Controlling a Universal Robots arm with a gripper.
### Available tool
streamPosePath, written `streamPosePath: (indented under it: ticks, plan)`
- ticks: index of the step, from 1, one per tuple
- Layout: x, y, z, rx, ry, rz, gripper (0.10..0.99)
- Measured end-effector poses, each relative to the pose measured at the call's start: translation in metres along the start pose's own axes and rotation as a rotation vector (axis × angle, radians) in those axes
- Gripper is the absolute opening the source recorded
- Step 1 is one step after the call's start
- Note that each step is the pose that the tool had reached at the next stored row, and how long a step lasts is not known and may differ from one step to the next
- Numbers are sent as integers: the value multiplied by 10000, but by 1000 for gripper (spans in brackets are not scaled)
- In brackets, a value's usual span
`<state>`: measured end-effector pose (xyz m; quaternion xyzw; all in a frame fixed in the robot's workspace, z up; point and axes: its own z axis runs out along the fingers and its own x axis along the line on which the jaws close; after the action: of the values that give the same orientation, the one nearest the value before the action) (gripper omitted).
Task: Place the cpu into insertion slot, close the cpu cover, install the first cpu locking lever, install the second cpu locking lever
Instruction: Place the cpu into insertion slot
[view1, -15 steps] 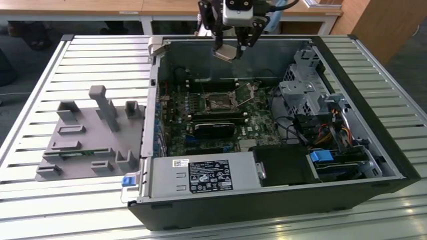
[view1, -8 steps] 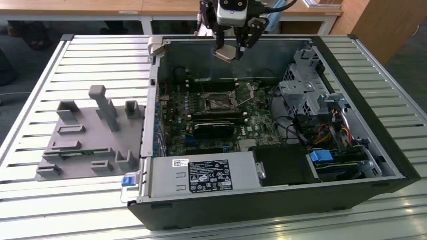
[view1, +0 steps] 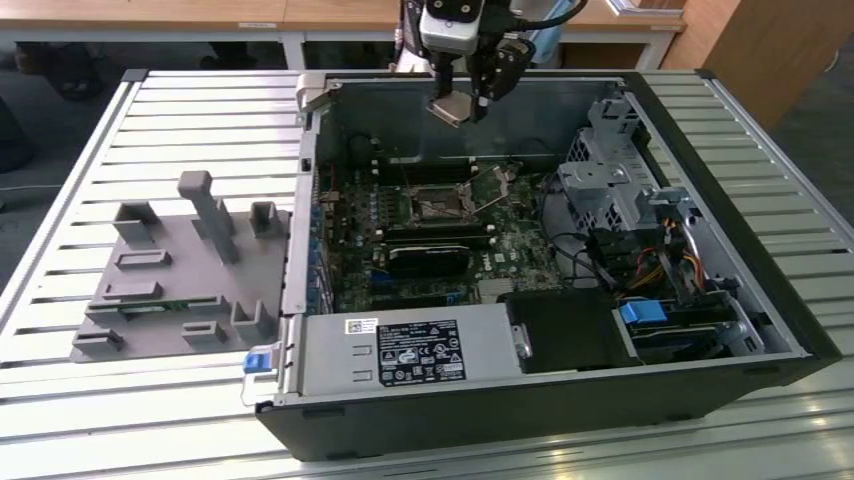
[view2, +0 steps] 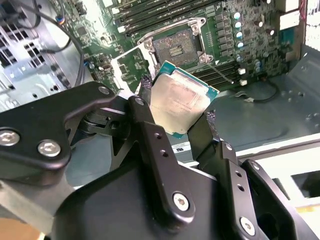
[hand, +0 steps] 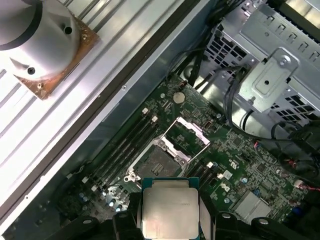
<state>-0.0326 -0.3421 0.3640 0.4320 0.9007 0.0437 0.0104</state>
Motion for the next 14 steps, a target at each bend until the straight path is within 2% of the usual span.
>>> streamPosePath:
  ticks: [14]
  plan:
    - [0,-2,28,-44,-202,2289,541]
